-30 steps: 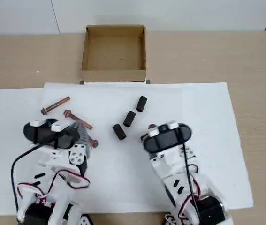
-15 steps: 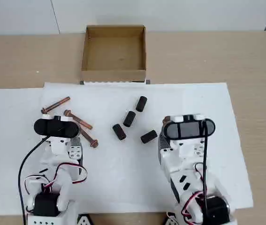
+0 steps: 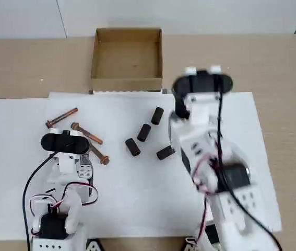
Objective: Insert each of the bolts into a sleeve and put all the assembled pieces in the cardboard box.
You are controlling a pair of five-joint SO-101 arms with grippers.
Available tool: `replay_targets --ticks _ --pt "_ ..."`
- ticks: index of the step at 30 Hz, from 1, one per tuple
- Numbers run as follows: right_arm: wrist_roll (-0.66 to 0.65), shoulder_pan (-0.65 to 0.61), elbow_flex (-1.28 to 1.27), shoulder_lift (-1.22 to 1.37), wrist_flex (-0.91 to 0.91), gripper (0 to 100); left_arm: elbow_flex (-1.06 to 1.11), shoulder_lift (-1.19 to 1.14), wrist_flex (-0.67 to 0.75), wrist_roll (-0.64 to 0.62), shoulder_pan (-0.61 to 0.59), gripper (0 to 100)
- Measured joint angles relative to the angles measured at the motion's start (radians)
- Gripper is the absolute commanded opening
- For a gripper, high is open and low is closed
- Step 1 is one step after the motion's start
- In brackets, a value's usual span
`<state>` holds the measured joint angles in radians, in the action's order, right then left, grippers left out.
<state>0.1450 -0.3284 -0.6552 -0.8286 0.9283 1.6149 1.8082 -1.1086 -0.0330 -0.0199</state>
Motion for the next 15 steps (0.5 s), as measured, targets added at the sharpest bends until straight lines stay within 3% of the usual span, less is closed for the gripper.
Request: replay_targets --ticks 8,15 --pt "0.000 0.000 0.201 0.351 -0.158 0.3 0.003 0.000 0.000 0.000 0.000 1" --pt "-0.181 0.000 0.338 0.628 -0.388 0.3 0.003 0.000 0.000 0.002 0.000 1"
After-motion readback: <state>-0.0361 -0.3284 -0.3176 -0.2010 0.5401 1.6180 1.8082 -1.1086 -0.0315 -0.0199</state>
